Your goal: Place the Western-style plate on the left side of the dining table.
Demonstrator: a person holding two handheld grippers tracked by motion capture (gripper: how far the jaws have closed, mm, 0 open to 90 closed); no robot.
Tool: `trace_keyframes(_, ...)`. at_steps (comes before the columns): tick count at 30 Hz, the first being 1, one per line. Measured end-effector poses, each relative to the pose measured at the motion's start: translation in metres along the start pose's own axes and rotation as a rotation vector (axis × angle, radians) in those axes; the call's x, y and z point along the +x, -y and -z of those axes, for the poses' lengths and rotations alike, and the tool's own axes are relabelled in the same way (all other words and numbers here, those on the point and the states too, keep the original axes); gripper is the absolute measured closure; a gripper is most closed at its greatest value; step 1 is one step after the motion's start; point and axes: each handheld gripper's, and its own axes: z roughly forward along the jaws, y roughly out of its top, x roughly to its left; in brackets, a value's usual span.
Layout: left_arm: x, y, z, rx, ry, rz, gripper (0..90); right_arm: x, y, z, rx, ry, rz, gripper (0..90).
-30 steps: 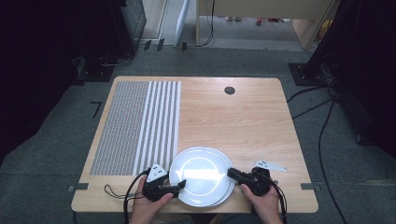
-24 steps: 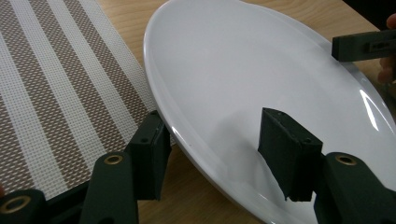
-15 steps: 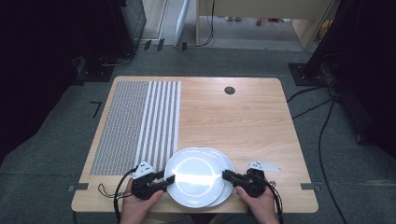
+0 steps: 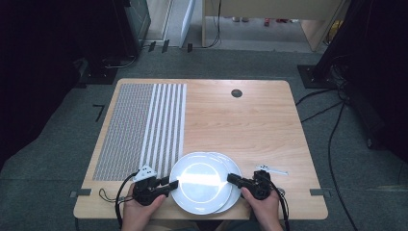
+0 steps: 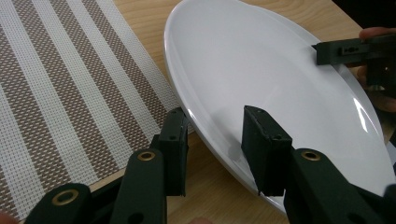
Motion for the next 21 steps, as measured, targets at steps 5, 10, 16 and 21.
trace_keyframes(5, -0.001, 0.001, -0.004, 0.019, 0.027, 0.015, 62.3, -0.001, -0.005, 0.01, -0.05, -0.089, -0.057, 83.9)
trace_keyframes(10, -0.006, 0.001, -0.005, 0.02, 0.016, -0.006, 62.2, -0.002, -0.004, 0.01, -0.045, -0.07, -0.098, 86.5)
trace_keyframes(16, -0.009, 0.0, -0.005, 0.016, 0.012, -0.009, 63.5, -0.002, -0.008, 0.014, -0.061, -0.089, -0.172, 88.7)
trace_keyframes(21, -0.007, -0.001, -0.005, 0.023, 0.005, 0.025, 64.3, -0.003, -0.012, 0.014, -0.032, -0.115, -0.233, 88.8)
